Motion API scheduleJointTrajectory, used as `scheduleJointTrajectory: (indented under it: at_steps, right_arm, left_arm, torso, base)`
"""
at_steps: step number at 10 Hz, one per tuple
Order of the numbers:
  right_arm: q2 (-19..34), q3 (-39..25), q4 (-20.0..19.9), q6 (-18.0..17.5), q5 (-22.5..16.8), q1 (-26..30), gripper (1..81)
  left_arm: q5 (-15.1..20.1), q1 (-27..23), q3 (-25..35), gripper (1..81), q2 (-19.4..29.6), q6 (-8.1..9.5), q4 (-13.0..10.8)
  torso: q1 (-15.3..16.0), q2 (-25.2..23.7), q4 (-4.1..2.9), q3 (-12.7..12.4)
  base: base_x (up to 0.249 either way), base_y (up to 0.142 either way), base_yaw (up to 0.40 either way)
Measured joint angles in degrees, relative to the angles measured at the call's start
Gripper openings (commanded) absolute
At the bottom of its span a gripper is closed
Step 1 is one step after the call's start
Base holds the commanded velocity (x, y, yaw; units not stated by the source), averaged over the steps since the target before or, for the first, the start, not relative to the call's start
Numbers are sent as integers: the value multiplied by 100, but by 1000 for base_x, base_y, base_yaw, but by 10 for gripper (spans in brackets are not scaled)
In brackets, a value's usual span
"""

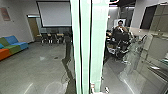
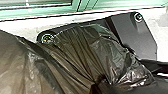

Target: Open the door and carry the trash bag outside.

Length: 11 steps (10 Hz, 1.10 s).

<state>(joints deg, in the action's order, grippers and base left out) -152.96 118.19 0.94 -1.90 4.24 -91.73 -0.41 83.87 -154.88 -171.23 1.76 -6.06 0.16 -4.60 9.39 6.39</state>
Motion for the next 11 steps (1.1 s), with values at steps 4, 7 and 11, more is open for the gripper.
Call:
scheduleJointTrajectory:
  at_steps: [4, 7, 11]
  right_arm:
    - [1236, -1530, 0, 0, 234, -5, 811]
    - [2078, -2761, 0, -2, 402, -5, 811]
    - [3330, -4413, 0, 0, 641, 85, 811]
  left_arm:
    - [17, -2, 9, 10, 30, 0, -2]
    - [17, 9, 35, 10, 33, 0, -2]
    - [0, 15, 122, 10, 33, 0, -2]
  torso:
    - [0, 0, 0, 0]
    - [0, 0, 0, 0]
    - [0, 0, 0, -2]
  base:
    - [0, 0, 0]
    - [0, 0, 0]
    - [0, 0, 0]
